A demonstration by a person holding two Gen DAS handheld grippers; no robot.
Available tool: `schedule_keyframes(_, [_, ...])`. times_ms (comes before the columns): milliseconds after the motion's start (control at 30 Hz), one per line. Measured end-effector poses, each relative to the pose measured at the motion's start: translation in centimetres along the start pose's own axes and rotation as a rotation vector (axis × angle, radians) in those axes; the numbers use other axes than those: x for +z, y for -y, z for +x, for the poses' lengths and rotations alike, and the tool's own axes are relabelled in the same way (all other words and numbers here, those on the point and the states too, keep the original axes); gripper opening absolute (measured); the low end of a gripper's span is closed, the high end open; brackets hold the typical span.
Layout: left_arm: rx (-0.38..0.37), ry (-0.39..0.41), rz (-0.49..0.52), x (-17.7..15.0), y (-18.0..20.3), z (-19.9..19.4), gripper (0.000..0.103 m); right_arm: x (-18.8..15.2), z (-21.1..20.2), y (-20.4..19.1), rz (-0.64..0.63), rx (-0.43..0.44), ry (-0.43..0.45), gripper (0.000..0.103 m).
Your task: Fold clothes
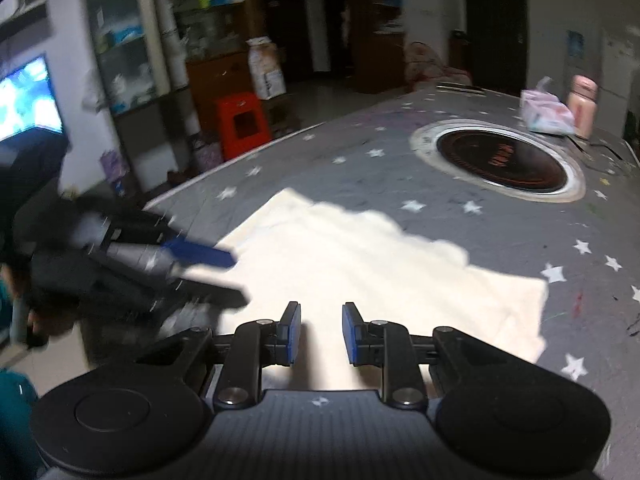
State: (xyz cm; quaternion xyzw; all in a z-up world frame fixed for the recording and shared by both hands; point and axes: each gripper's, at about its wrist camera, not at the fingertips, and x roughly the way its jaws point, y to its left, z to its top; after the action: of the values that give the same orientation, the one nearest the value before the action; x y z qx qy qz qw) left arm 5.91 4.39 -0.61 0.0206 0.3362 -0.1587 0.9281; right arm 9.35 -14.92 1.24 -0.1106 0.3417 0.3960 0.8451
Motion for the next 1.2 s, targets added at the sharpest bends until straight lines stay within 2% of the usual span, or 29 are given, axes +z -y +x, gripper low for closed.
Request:
schedule_keyframes(100, [0.017,0.004,0.029,0.0,0.5,-0.1,0.045,-1.1,0.6,-0.9,-0.023,-0.031,-0.007,0.022])
schedule_keyframes(300, [0.005,0.036,0.021,0.6,0.7,-1.2,0.045,-1.0,-2.5,-0.6,0.003,-0.063,0.049,0.022])
schedule_keyframes(467, [-0.017,0.042,0.022,1.4,1.6,-0.3,0.045,-2.8,-1.7,1.1,0.078,-0.091,0.006,0.023])
schedule_keyframes(600, [-0.038,0.045,0.021,1.9,2.0,0.6,0.045,-2.5,-3.1,1.4,0.106,-0.088,0.044,0.023])
schedule_keyframes(700, [-0.041,0.026,0.028,1.9,2.2,1.6,0.045,-2.9,-2.9,2.1,0.125,-0.114,0.011,0.023])
schedule_keyframes(767, [-0.039,0.019,0.031,1.8,2.2,1.8,0.045,-3.1,-2.8,2.8,0.155,-0.096,0.004,0.023])
schedule_keyframes(900, [-0.043,0.014,0.032,1.7,2.1,1.9,0.045,-1.8,-3.5,4.0,0.163,-0.111,0.032,0.023])
schedule_keyframes(1067, [-0.044,0.011,0.027,1.7,2.1,2.1,0.046,-0.1,-1.8,6.5,0.168,-0.136,0.026,0.023])
schedule_keyframes(1200, [-0.048,0.005,0.023,1.7,2.0,2.1,0.046,-0.2,0.7,8.2,0.196,-0.151,-0.012,0.023])
